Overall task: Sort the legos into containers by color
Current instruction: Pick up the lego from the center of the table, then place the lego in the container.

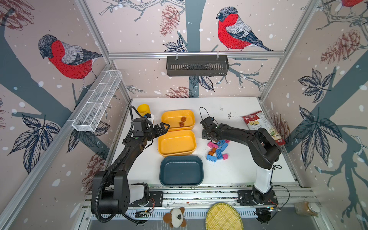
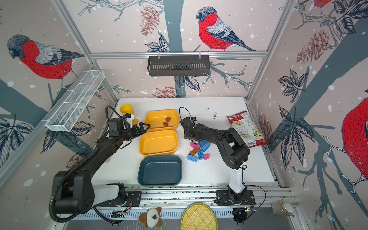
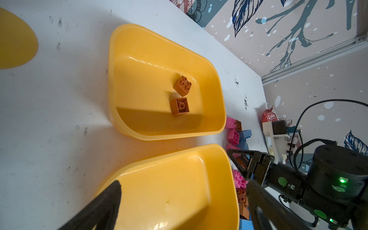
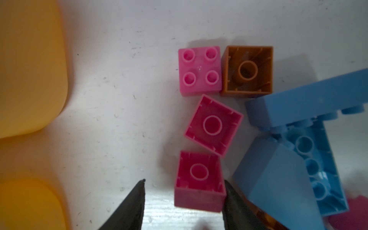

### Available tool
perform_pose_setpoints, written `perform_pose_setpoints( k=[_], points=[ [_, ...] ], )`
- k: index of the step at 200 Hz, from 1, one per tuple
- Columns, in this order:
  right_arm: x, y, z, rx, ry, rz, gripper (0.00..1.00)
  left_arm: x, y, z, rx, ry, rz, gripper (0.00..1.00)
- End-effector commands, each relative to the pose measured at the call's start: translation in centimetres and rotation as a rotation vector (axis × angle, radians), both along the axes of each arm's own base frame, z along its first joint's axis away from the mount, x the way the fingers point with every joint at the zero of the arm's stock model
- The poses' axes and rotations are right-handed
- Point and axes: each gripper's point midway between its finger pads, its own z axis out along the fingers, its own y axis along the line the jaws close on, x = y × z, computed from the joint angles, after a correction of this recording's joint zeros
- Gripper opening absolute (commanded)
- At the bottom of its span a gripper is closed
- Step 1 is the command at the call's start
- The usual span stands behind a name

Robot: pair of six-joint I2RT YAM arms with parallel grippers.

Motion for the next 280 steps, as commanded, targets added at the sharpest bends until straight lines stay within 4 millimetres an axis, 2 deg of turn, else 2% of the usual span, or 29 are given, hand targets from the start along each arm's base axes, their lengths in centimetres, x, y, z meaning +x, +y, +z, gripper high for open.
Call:
perform_pose_setpoints(
  k=[1, 22, 62, 91, 107, 121, 145, 173, 184, 208, 229, 254, 280],
  points=[
    [0.8, -0.3, -0.1, -0.01, -0.023, -0.038, 0.56, 0.4, -0.2, 0.7, -0.007, -0.038, -0.011, 0.97],
    [1.1, -0.9, -0.5, -0.031, -0.026, -0.051, 0.48, 0.5, -0.1, 0.7, -0.006, -0.038, -0.008, 0.97],
    [1.6, -1.5, 0.2, -0.052, -0.05, -0.057, 0.37, 0.4, -0.1, 0.7, -0.008, -0.035, -0.009, 0.97],
    [1.4, -0.3, 2.3, -0.035, -0.087, -0.008, 0.27, 0.4, -0.1, 0.8, -0.004, -0.036, -0.007, 0.97],
    [1.3, 0.6, 3.8, -0.004, -0.106, 0.027, 0.25, 0.4, -0.1, 0.9, 0.0, -0.036, -0.007, 0.97],
    [1.1, 2.3, 5.8, 0.042, -0.134, 0.087, 0.25, 0.4, 0.0, 1.0, 0.002, -0.038, -0.004, 0.97],
    [-0.1, 6.4, 9.3, 0.113, -0.198, 0.249, 0.25, 0.3, 0.1, 1.2, 0.011, -0.037, -0.001, 0.97],
    [-2.9, 11.1, 12.6, 0.173, -0.266, 0.436, 0.25, 0.2, 0.9, 1.6, 0.063, -0.033, 0.02, 0.97],
    [-4.4, 13.0, 13.2, 0.221, -0.268, 0.504, 0.25, 0.1, 1.3, 1.9, 0.088, -0.028, 0.039, 0.97],
    [-7.2, 16.3, 12.6, 0.273, -0.248, 0.612, 0.25, -0.4, 1.7, 2.4, 0.102, -0.026, 0.05, 0.97],
    [-8.7, 18.4, 11.6, 0.315, -0.228, 0.667, 0.26, -1.0, 2.1, 2.5, 0.122, -0.026, 0.067, 0.97],
    [-9.7, 20.8, 10.1, 0.349, -0.208, 0.719, 0.28, -1.8, 2.6, 2.6, 0.132, -0.019, 0.087, 0.97],
    [-9.6, 22.8, 8.5, 0.373, -0.19, 0.741, 0.32, -2.5, 2.7, 2.3, 0.128, -0.014, 0.092, 0.97]
  ],
)
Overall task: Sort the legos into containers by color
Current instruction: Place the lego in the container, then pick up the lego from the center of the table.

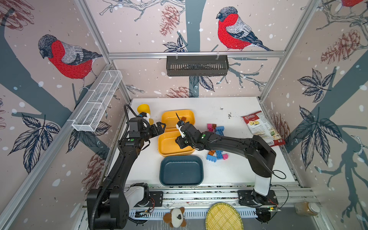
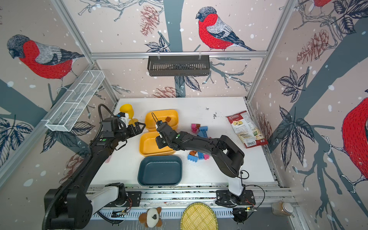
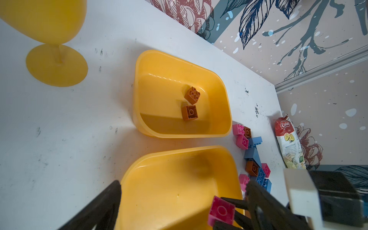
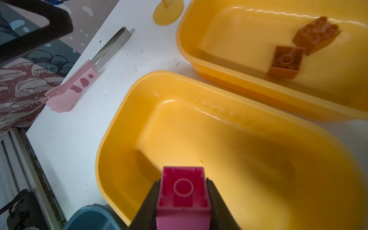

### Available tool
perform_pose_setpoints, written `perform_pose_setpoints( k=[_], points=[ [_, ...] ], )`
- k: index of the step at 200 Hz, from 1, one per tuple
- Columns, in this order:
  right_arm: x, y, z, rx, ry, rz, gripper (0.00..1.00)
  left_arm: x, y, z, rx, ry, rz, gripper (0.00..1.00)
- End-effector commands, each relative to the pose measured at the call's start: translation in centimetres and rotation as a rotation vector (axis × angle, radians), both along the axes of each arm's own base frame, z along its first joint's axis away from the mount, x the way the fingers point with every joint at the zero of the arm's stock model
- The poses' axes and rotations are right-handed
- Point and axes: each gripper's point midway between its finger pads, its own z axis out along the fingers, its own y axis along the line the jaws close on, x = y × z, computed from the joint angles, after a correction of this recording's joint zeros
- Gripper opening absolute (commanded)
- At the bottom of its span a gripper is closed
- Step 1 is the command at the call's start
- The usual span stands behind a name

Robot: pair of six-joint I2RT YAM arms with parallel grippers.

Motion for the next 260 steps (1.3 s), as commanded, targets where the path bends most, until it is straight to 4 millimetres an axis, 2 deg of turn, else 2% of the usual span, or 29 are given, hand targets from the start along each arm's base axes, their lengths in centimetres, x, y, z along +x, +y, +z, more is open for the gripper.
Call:
perform_pose_setpoints(
  k=[1, 11, 33, 43, 63, 83, 109, 145, 165, 206, 243, 260],
  points=[
    [-0.1, 2.6, 0.5, 0.076, -0.009, 0.056, 0.32, -0.7, 0.4, -0.6, 0.018, 0.02, 0.014, 0.97],
    [0.1, 3.2, 0.3, 0.085, -0.014, 0.059, 0.37, -0.8, 0.4, -0.7, 0.013, 0.019, 0.014, 0.97],
    [0.9, 3.8, 0.2, 0.095, -0.02, 0.051, 0.58, -1.1, 0.3, -0.9, 0.005, 0.022, 0.011, 0.97],
    [1.4, 3.6, 0.2, 0.098, -0.017, 0.04, 0.66, -1.2, 0.3, -0.8, 0.002, 0.021, 0.01, 0.97],
    [2.0, 2.2, 0.7, 0.094, -0.019, 0.013, 0.75, -1.2, 0.3, -0.9, 0.0, 0.022, 0.006, 0.97],
    [2.7, -0.5, 1.6, 0.065, -0.03, -0.035, 0.76, -1.1, 0.1, -0.9, -0.008, 0.02, 0.0, 0.97],
    [3.9, -5.4, 2.1, -0.001, -0.026, -0.131, 0.79, -0.8, -0.5, -0.6, -0.044, 0.004, -0.023, 0.97],
    [6.2, -12.7, 1.4, -0.116, 0.021, -0.317, 0.82, -0.4, -1.6, -0.6, -0.11, 0.008, -0.068, 0.97],
    [7.4, -15.7, 0.8, -0.141, 0.057, -0.426, 0.85, -0.2, -2.1, -0.4, -0.15, -0.002, -0.084, 0.97],
    [9.8, -19.0, -1.1, -0.139, 0.105, -0.606, 0.89, -0.1, -2.9, -0.4, -0.164, -0.005, -0.098, 0.97],
    [11.0, -21.0, -3.0, -0.144, 0.149, -0.733, 0.86, -0.2, -3.0, -0.9, -0.167, 0.003, -0.098, 0.97],
    [11.3, -21.1, -3.9, -0.148, 0.154, -0.749, 0.84, -0.2, -3.0, -1.1, -0.167, 0.005, -0.099, 0.97]
  ],
)
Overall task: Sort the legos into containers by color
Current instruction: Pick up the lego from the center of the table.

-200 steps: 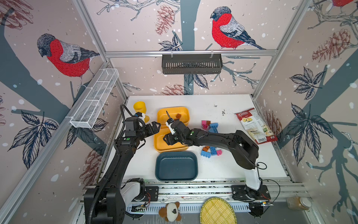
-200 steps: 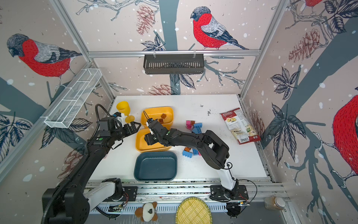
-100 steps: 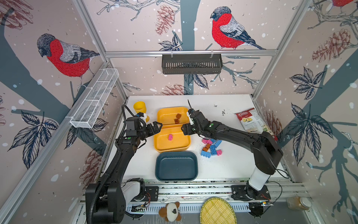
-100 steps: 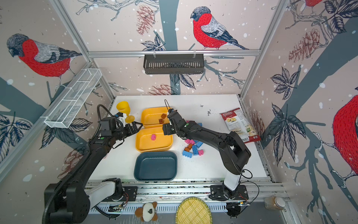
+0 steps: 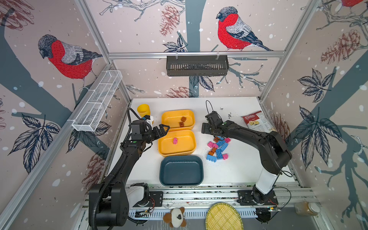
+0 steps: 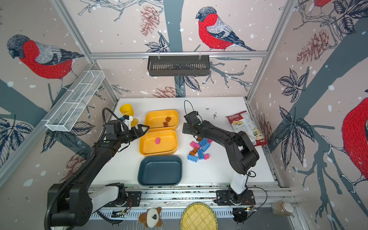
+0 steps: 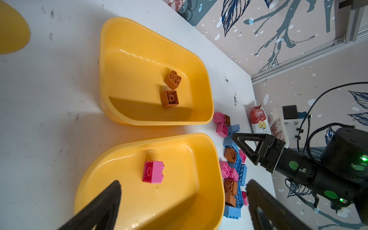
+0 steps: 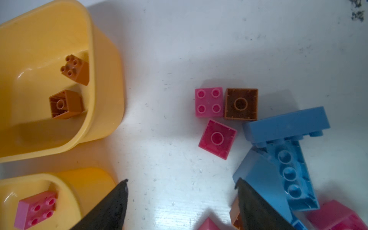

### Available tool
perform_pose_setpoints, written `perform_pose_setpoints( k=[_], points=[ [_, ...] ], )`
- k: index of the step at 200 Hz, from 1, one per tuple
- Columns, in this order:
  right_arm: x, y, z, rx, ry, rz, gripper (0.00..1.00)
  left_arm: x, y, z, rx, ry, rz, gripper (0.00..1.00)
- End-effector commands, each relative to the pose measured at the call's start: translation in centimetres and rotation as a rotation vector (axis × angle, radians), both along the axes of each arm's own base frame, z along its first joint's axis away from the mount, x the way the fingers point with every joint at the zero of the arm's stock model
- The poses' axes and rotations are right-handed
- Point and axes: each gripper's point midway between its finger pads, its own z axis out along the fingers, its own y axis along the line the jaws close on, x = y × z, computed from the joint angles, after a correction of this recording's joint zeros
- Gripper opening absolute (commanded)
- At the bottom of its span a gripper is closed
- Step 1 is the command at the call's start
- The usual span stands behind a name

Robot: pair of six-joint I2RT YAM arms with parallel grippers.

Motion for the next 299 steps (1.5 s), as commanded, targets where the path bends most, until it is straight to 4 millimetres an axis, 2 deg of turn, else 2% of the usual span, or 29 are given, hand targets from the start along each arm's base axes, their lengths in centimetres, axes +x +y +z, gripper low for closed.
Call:
perform_pose_setpoints(
  k=[1, 104, 149, 194, 219, 259, 278, 299],
  points=[
    [0.5, -0.7, -0.9, 0.0, 0.004, -0.08, 0.84, 0.3, -0.2, 0.4, -0.014, -0.026, -0.005, 0.97],
    [2.9, -1.5, -5.0, -0.081, 0.032, -0.128, 0.65, 0.5, -0.2, 0.0, -0.008, -0.019, -0.002, 0.97],
    [3.3, -2.1, -6.0, -0.13, 0.029, -0.145, 0.52, 0.5, -0.1, -0.2, -0.003, -0.013, -0.003, 0.97],
    [3.7, -2.9, -6.8, -0.166, 0.029, -0.155, 0.5, 0.7, -0.2, -0.5, -0.005, -0.008, -0.004, 0.97],
    [4.3, -3.2, -6.5, -0.179, 0.014, -0.161, 0.46, 0.7, -0.1, -0.5, -0.001, -0.008, -0.003, 0.97],
    [4.5, -3.0, -6.1, -0.185, 0.005, -0.138, 0.32, 0.7, -0.1, -0.7, 0.002, -0.004, -0.002, 0.97],
    [4.2, -2.4, -4.8, -0.184, -0.022, -0.102, 0.26, 0.7, -0.1, -0.8, 0.005, -0.002, -0.002, 0.97],
    [3.4, -0.6, -2.4, -0.165, -0.072, -0.019, 0.25, 0.8, 0.0, -0.7, 0.012, -0.004, -0.003, 0.97]
  ],
)
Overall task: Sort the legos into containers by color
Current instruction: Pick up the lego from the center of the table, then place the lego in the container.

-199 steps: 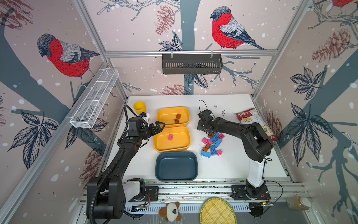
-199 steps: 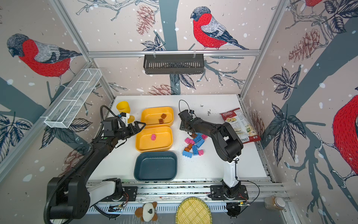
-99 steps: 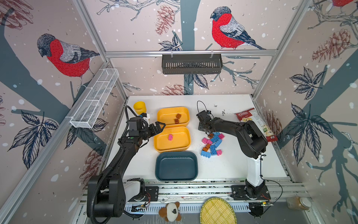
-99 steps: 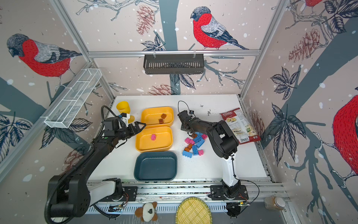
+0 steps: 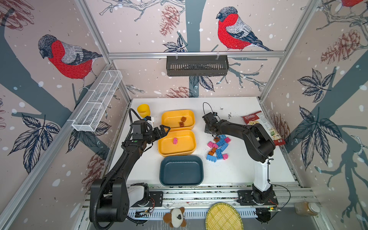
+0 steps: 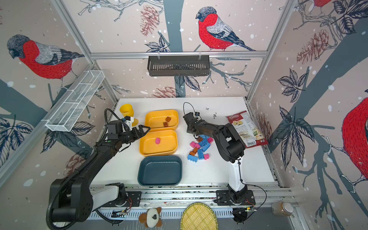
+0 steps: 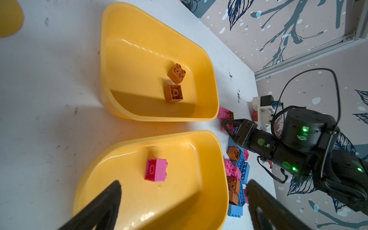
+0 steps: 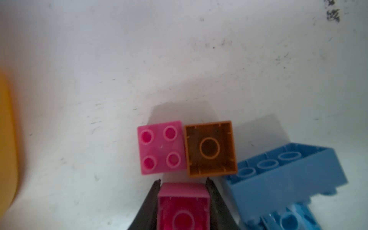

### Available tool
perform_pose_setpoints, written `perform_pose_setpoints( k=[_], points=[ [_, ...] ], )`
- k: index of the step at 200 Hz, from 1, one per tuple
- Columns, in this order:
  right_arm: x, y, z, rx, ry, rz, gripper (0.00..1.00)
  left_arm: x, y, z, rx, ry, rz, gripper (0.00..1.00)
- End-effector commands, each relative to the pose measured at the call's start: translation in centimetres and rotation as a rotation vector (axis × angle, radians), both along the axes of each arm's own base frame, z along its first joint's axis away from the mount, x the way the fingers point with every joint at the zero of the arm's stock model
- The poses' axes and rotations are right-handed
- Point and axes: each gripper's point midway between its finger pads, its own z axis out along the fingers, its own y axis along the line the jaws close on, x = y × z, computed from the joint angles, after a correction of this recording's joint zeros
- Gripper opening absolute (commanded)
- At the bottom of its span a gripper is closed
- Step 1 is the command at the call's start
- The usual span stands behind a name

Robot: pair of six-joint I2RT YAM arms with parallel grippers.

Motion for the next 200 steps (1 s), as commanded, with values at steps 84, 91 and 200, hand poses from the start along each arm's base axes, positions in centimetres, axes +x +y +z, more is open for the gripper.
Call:
perform_pose_setpoints(
  k=[84, 91, 200],
  points=[
    [-9.9, 15.6, 11.5, 0.237, -0.202, 0.573, 0.25, 0.5, 2.1, 1.9, 0.092, -0.047, 0.063, 0.97],
    [-10.6, 16.5, 11.4, 0.251, -0.196, 0.595, 0.26, 0.4, 2.3, 2.0, 0.103, -0.049, 0.07, 0.97],
    [-11.2, 21.8, 8.2, 0.327, -0.141, 0.679, 0.61, -0.4, 2.6, 1.7, 0.121, -0.047, 0.075, 0.97]
  ],
)
